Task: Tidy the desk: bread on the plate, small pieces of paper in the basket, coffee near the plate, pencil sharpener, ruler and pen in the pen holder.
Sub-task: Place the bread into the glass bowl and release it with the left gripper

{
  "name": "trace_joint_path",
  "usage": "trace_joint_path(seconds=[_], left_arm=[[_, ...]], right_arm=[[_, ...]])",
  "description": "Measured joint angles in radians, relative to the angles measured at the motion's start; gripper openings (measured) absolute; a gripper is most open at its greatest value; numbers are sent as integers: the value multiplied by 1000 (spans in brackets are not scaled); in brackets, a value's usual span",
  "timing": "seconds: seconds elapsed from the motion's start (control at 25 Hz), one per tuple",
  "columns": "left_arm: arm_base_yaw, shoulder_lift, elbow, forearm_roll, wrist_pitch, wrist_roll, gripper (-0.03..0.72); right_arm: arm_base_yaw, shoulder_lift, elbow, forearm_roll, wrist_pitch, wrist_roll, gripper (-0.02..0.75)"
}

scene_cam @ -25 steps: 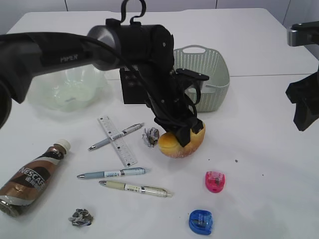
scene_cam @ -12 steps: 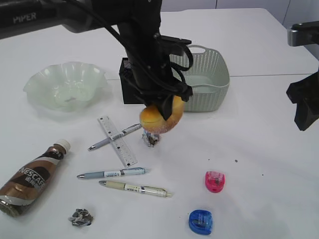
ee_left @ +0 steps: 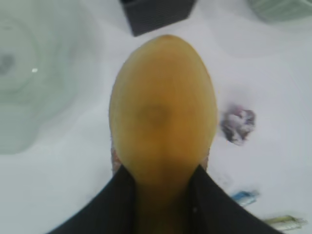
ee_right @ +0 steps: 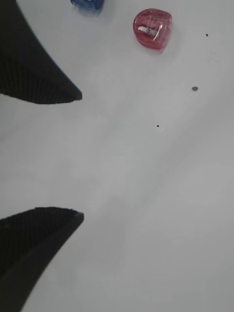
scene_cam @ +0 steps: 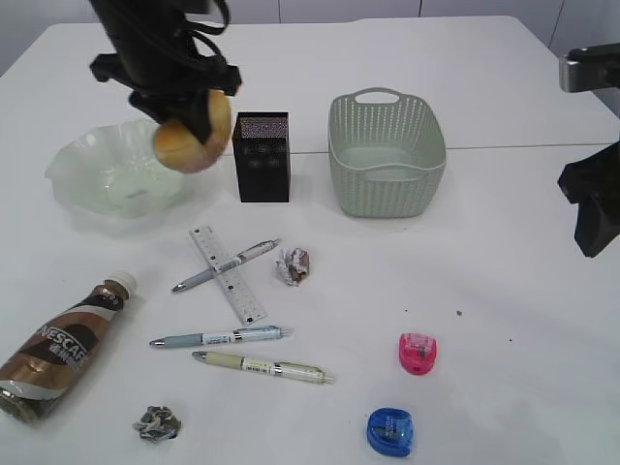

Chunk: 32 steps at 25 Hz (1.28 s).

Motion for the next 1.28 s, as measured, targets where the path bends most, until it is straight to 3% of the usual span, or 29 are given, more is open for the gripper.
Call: trace_joint_path(seconds=[0.28,0.6,0.8,1.04,1.28], left_arm=[[193,-1,0,23,-32,-1,167],[292,10,0,23,-261,-2,189],[294,87,0,17,-329,-2,306],[294,166,0,23,-374,-2,382],[296,203,0,17,-416,-2,601]], right_arm=[[0,0,0,0,2,0,489],[0,0,0,0,4,0,489],[0,0,0,20,4,0,489],[0,0,0,71,4,0,489],[0,0,0,142,6,0,489]])
